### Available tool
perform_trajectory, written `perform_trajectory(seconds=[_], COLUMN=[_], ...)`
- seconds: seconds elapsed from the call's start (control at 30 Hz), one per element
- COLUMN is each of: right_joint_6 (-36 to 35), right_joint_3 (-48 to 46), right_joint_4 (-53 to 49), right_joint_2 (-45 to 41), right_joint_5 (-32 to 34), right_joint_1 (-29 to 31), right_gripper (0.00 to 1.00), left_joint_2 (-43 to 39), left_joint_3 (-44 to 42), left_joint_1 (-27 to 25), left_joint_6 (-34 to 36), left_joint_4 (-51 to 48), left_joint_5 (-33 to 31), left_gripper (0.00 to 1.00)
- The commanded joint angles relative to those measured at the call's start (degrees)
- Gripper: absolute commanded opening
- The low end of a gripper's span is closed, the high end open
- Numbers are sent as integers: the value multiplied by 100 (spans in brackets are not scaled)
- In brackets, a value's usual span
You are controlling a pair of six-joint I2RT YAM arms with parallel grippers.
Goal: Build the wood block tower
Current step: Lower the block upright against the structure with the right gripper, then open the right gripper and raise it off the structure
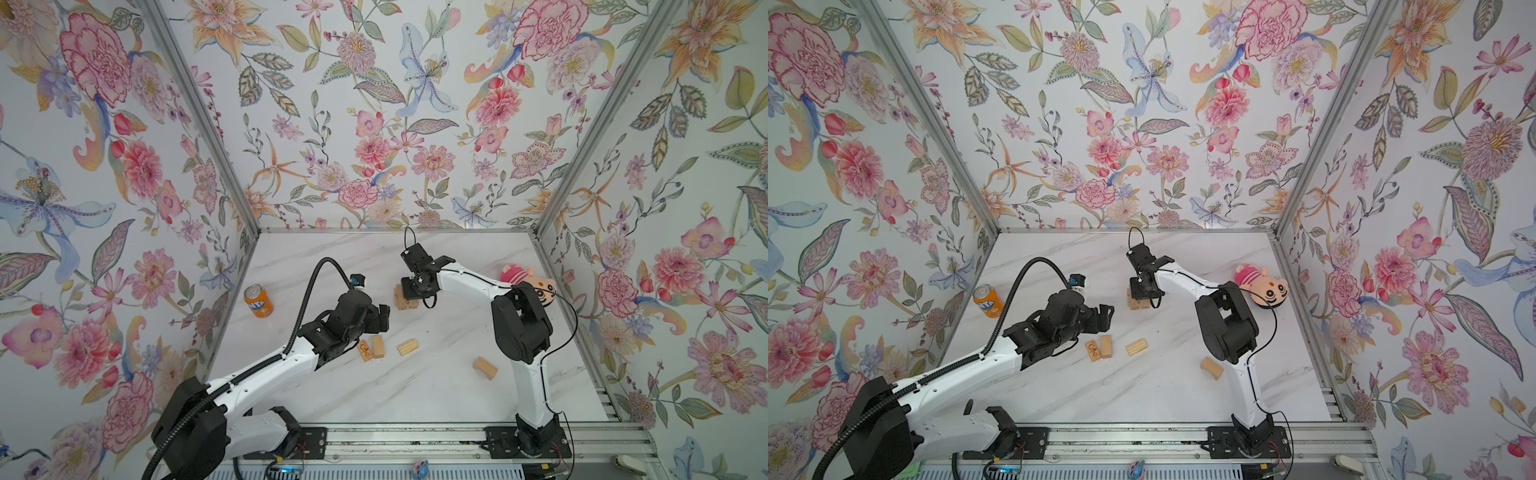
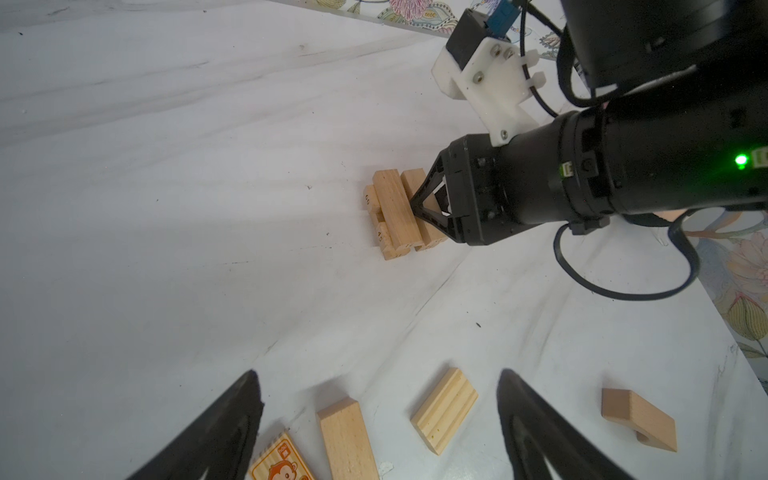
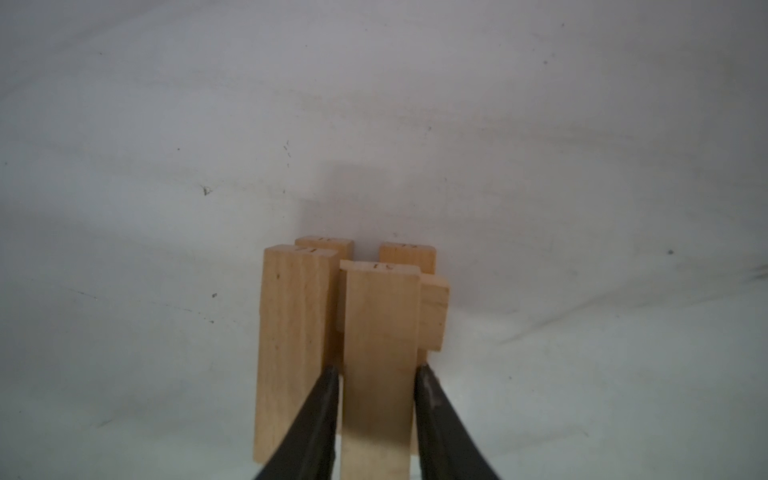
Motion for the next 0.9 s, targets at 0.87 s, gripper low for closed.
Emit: perform_trajectory(seconds=[0.87], right_joint_6=[-139], right_joint_3=[335], right_joint_4=[-468], right_joint_2=[-767], right_joint_5=[322], right_joint_1=[-41], right_gripper=[57], left_joint_2=[-178], left_joint_3=[43], left_joint_1=[47], left_joint_6=[104], left_joint_4=[-114], left_joint_5=[-110], left_gripper=[91])
